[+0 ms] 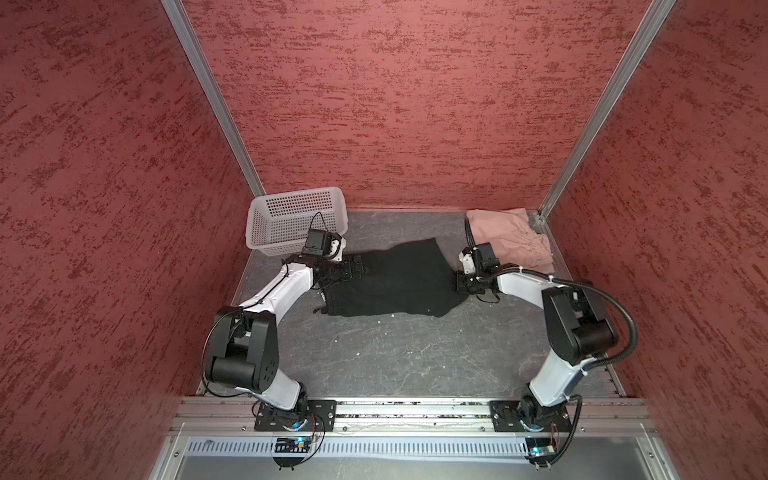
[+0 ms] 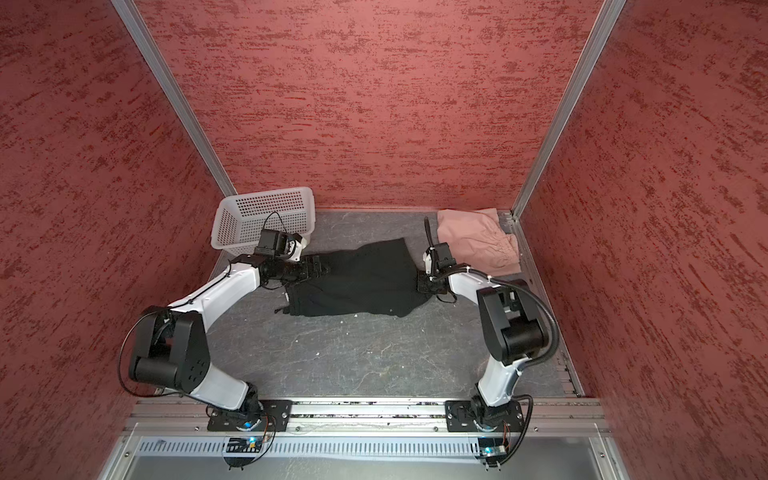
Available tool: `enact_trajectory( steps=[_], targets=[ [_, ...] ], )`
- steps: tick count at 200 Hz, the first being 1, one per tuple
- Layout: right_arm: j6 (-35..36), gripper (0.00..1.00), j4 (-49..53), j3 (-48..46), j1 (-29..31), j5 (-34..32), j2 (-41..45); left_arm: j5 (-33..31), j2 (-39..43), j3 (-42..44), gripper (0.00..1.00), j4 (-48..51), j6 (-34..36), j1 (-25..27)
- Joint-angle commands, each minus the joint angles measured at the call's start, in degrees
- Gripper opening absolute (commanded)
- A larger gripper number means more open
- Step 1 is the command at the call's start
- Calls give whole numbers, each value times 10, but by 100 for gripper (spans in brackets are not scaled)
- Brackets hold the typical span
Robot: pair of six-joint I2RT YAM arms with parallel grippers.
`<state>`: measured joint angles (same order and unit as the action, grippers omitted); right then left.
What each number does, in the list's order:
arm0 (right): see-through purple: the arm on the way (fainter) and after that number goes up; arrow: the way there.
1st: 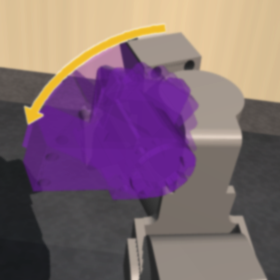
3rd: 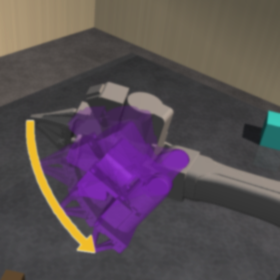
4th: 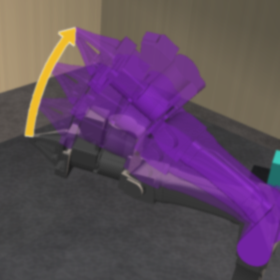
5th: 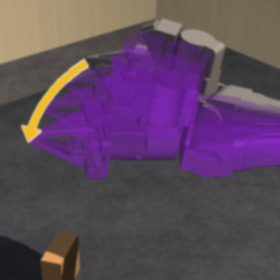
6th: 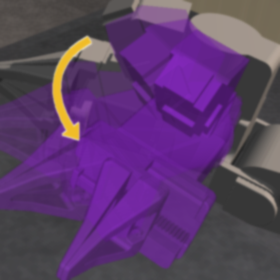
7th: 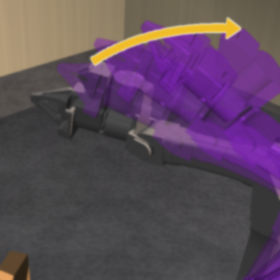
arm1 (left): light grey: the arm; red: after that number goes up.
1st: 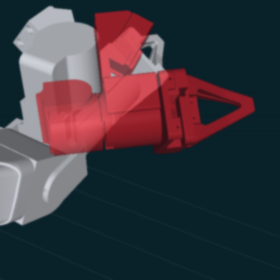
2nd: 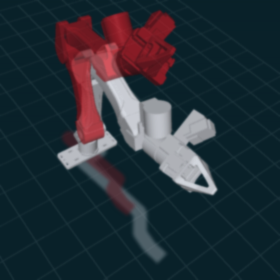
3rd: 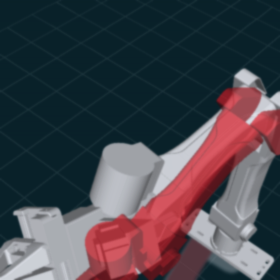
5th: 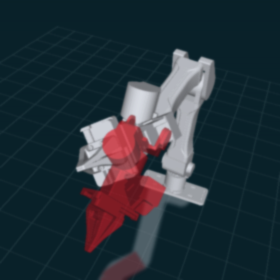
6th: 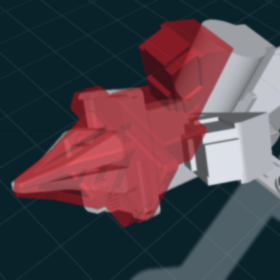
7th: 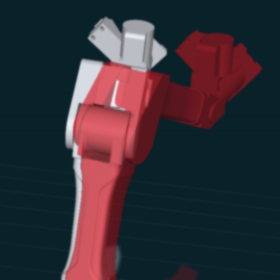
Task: Fold and stack the shorts
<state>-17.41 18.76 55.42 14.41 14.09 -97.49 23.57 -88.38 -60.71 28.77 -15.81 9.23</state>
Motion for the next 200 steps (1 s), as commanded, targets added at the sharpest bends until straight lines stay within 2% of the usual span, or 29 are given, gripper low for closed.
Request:
enact_trajectory(
  steps=[1, 10, 21, 34, 39, 51, 63, 76, 97, 112, 133, 154, 174, 190, 200],
  targets=[
    [-29, 0, 73, -37, -4, -57, 79, 2, 12, 1, 99, 17, -5, 4],
    [-40, 21, 92, -55, -4, -67, 111, 5, 13, 0, 99, 20, -9, 9],
    [-53, 38, 117, -74, -4, -82, 148, 9, 15, -5, 99, 28, -9, 18],
    [-60, 67, 144, -79, -4, -106, 199, 7, 16, -17, 99, 40, -6, 30],
    [-62, 72, 153, -76, -4, -116, 213, 8, 15, -23, 99, 44, -4, 35],
    [-57, 76, 161, -60, -4, -130, 235, 10, 14, -42, 99, 48, 1, 47],
    [-44, 77, 147, -45, -4, -129, 238, 21, 9, -61, 99, 43, 7, 58],
    [-28, 73, 98, -36, -3, -86, 222, 42, 0, -77, 99, 23, 8, 67],
    [-24, 58, -18, 2, 25, 9, 154, 64, -25, -87, 99, -38, 8, 78],
    [-29, 50, -88, 50, 59, 39, 85, 80, -56, -98, 99, -72, 7, 78],
    [-63, 41, -212, 87, 92, 100, -1, 57, -95, -113, 99, -73, 14, 79],
    [-104, 34, -309, 121, 115, 152, -88, 32, -101, -85, 99, -98, 15, 78],
    [-116, 31, -333, 157, 130, 151, -153, -8, -97, -57, 99, -102, 15, 73],
    [-134, 26, -327, 170, 128, 111, -190, -63, -90, -30, 99, -110, 3, 60],
    [-137, 27, -317, 182, 123, 90, -215, -63, -87, -13, 99, -124, -4, 45]
  ],
)
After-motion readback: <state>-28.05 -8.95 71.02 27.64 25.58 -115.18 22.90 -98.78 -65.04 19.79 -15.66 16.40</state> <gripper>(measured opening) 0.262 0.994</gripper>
